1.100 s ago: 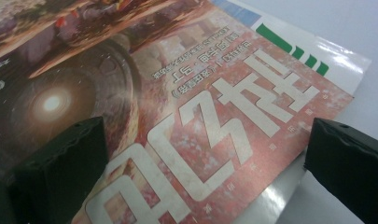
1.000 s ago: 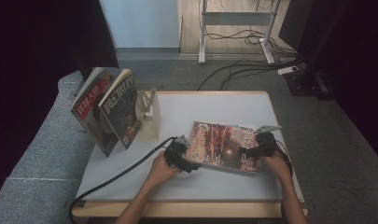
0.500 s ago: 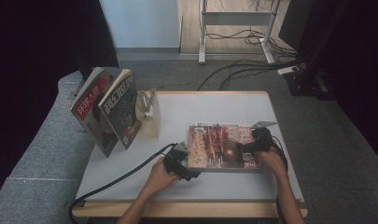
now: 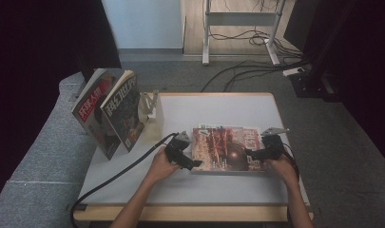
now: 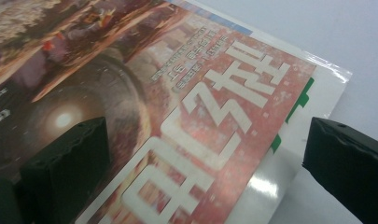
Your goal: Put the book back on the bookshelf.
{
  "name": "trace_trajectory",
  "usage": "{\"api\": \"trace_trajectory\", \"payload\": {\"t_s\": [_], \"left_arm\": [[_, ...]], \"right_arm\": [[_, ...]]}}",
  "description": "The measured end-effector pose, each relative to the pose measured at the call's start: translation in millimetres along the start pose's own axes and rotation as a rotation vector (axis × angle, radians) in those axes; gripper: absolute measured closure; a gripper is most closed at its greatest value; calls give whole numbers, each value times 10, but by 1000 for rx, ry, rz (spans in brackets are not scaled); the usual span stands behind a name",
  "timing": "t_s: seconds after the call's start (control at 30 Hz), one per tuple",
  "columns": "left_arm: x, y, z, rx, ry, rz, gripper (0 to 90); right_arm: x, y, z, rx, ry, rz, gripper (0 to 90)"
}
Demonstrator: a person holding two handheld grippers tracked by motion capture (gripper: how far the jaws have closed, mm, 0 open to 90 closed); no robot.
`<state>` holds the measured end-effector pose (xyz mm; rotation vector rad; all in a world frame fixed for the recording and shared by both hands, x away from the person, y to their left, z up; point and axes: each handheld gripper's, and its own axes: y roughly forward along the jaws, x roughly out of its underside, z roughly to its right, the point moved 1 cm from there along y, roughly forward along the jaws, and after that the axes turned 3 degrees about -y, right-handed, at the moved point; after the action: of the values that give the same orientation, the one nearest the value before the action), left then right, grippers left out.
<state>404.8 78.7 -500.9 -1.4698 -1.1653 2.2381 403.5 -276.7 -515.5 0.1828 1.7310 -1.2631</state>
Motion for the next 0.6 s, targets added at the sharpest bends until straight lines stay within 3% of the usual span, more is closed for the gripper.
{"api": "trace_trajectory", "payload": {"t_s": [0.23, 0.5, 0.6], "left_arm": [[-232, 62, -111, -10, 33, -4, 0], [-465, 286, -252, -25, 62, -31, 0], [-519, 340, -291, -30, 59, -17, 0]], "right_arm": [[65, -148, -85, 3, -4, 11, 2], [190, -275, -170, -11, 0, 13, 3], [237, -309, -206, -16, -4, 12, 3]]}}
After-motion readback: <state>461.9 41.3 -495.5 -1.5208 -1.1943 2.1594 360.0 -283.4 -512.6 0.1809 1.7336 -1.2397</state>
